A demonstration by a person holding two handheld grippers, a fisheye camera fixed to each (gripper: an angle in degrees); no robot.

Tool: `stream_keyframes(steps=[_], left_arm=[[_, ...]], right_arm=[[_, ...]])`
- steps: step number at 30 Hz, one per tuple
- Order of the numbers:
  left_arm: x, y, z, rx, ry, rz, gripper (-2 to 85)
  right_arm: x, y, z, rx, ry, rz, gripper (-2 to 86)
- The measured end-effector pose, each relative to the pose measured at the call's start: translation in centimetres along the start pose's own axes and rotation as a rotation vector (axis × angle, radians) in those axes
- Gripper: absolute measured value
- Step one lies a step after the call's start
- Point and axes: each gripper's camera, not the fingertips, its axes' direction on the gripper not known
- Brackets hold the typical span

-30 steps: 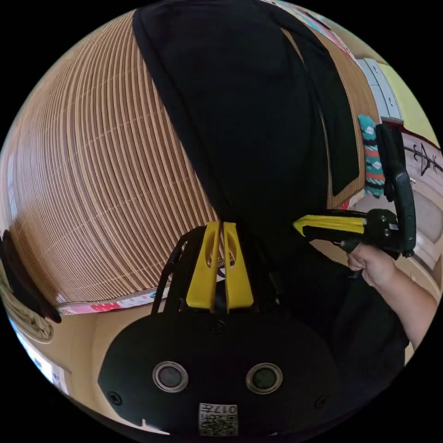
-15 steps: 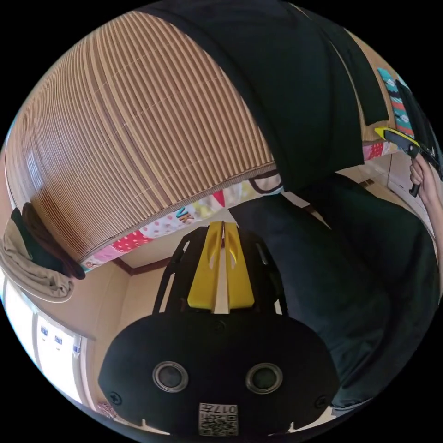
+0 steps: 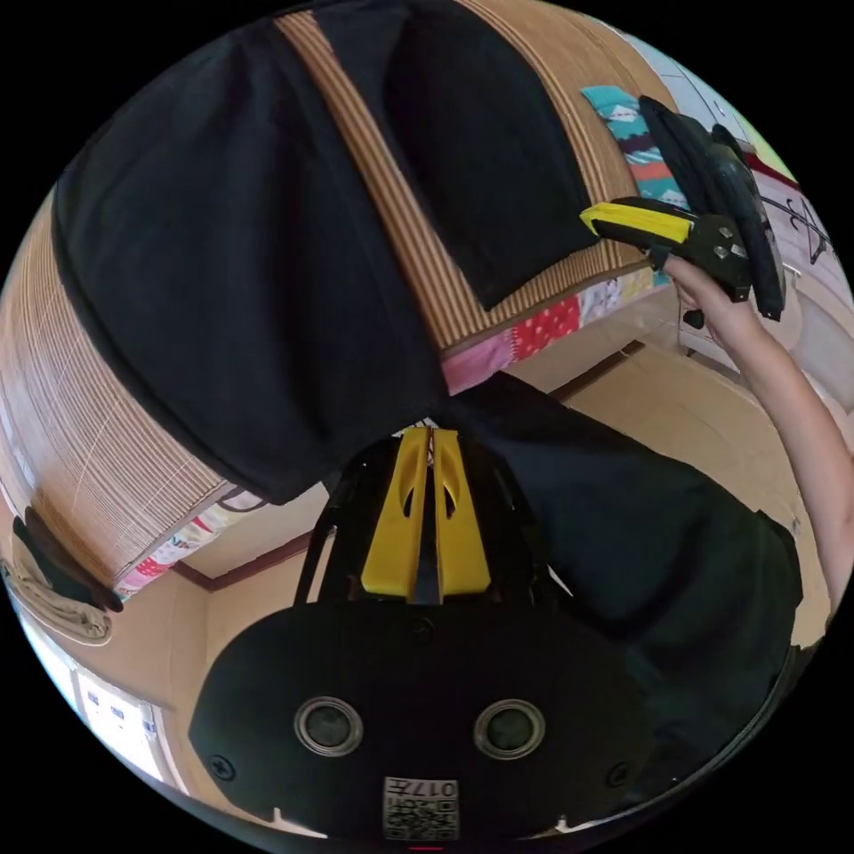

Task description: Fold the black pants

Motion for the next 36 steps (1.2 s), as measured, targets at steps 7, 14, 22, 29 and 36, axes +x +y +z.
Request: stream_keyframes(steps=[7, 14, 22, 29, 36], left_arm=[[3.5, 0.2, 4.1, 0.023, 0.064, 0.0, 2.7], [1.8, 0.4, 6.7, 0.009, -0.005, -0.093, 7.5], [-8.6, 5.4, 3.0, 0.353, -0.017, -0.711, 11.6], [-13.5, 7.1, 8.9, 0.167, -0.043, -0.868, 12.4], [-14.0, 8.8, 12.4, 0.269, 0.112, -0.828, 4.7]], right_arm=[[5.5, 6.3, 1.2, 0.009, -0.289, 0.156, 0.9], [10.9, 10.5, -0.7, 0.142, -0.443, 0.421, 4.1], [11.3, 14.3, -0.3, 0.107, -0.473, 0.437, 5.8], [11.5, 17.0, 2.0, 0.045, -0.66, 0.564, 3.7], [12.0, 19.6, 2.5, 0.005, -0.793, 0.64, 2.9]])
